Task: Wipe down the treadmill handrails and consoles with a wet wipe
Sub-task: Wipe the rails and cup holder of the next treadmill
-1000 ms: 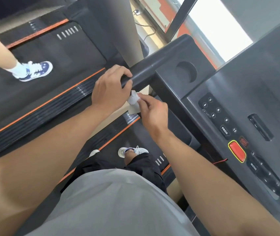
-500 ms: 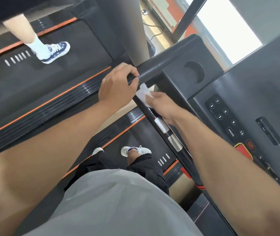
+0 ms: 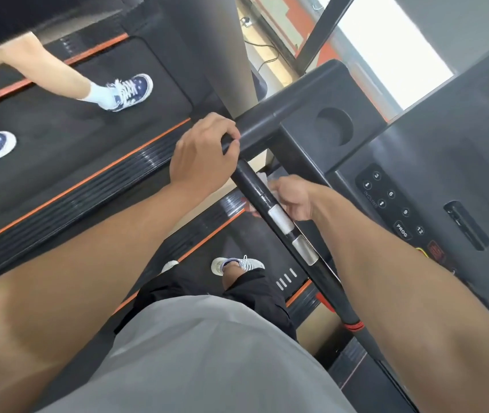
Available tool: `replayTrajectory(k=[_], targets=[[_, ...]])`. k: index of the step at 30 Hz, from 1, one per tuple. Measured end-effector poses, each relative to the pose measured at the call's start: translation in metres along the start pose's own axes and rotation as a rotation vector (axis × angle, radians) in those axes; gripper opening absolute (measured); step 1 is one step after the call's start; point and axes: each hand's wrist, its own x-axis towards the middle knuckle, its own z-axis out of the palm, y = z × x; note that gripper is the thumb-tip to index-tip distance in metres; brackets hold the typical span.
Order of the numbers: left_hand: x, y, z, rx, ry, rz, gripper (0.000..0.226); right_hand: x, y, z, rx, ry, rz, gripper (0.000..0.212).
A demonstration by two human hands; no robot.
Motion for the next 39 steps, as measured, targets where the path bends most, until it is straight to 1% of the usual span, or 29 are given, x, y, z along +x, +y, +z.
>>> replayTrajectory(k=[3,5,6,9,10,11,12,13,14,15,16,17,19,21,23,25,27,28,29,32,35,37,39], targets=[[0.001,0.000,-0.001,-0.017,0.003,-0.031,0.007,0.009,-0.021,0.017,-0.049,0.153,-0.063,0.018],[0.002,0.001,-0.002,-0.042,0.012,-0.068,0.007,0.014,-0.026,0.022,-0.048,0.205,-0.082,0.016],[0.002,0.001,-0.003,-0.054,0.014,-0.083,0.007,0.013,-0.026,0.022,-0.030,0.188,-0.085,0.019],[0.003,0.003,-0.004,-0.057,0.006,-0.094,0.008,0.012,-0.020,0.019,0.094,0.043,-0.079,0.028],[0.003,0.003,-0.004,-0.053,0.003,-0.088,0.008,0.013,-0.018,0.019,0.089,0.052,-0.083,0.028],[0.003,0.002,-0.003,-0.053,0.002,-0.085,0.008,0.016,-0.017,0.019,0.035,0.116,-0.110,0.027],[0.003,0.002,-0.003,-0.061,0.001,-0.092,0.008,0.019,-0.015,0.020,-0.064,0.227,-0.170,0.027],[0.004,0.001,-0.003,-0.078,0.001,-0.111,0.008,0.022,-0.012,0.023,-0.198,0.385,-0.245,0.028],[0.005,0.001,-0.003,-0.099,0.002,-0.137,0.008,0.022,-0.006,0.027,-0.294,0.542,-0.341,0.027],[0.006,0.000,-0.003,-0.120,0.008,-0.160,0.008,0.017,-0.001,0.033,-0.339,0.659,-0.454,0.024],[0.008,0.000,-0.003,-0.138,0.012,-0.178,0.009,0.009,0.005,0.042,-0.354,0.713,-0.583,0.017],[0.008,0.000,-0.004,-0.151,0.011,-0.190,0.009,0.004,0.012,0.050,-0.370,0.724,-0.687,0.014],[0.007,0.001,-0.005,-0.155,0.001,-0.191,0.009,-0.001,0.024,0.062,-0.434,0.715,-0.850,0.024],[0.006,0.002,-0.006,-0.138,-0.006,-0.177,0.009,0.001,0.031,0.067,-0.548,0.771,-0.984,0.025],[0.006,0.004,-0.007,-0.139,-0.011,-0.180,0.008,0.003,0.031,0.071,-0.679,0.782,-0.994,0.025],[0.006,0.004,-0.009,-0.135,-0.012,-0.177,0.009,0.000,0.030,0.072,-0.917,0.764,-0.963,0.026],[0.005,0.004,-0.010,-0.124,-0.008,-0.153,0.009,0.000,0.032,0.072,-1.154,0.806,-0.951,0.027],[0.005,0.004,-0.010,-0.120,-0.009,-0.144,0.009,0.002,0.033,0.068,-1.259,0.819,-0.970,0.023],[0.004,0.003,-0.011,-0.114,-0.013,-0.138,0.009,0.003,0.034,0.064,-1.325,0.835,-0.971,0.022],[0.004,0.002,-0.011,-0.104,-0.019,-0.136,0.009,-0.005,0.036,0.057,-1.351,0.791,-0.896,0.030],[0.004,0.001,-0.012,-0.127,-0.019,-0.140,0.009,-0.020,0.039,0.057,-1.253,0.738,-0.838,0.024],[0.004,0.002,-0.014,-0.136,-0.031,-0.134,0.009,-0.027,0.047,0.056,-1.222,0.737,-0.825,0.024],[0.001,0.003,-0.014,-0.107,-0.037,-0.086,0.009,-0.030,0.058,0.053,-1.189,0.755,-0.847,0.027]])
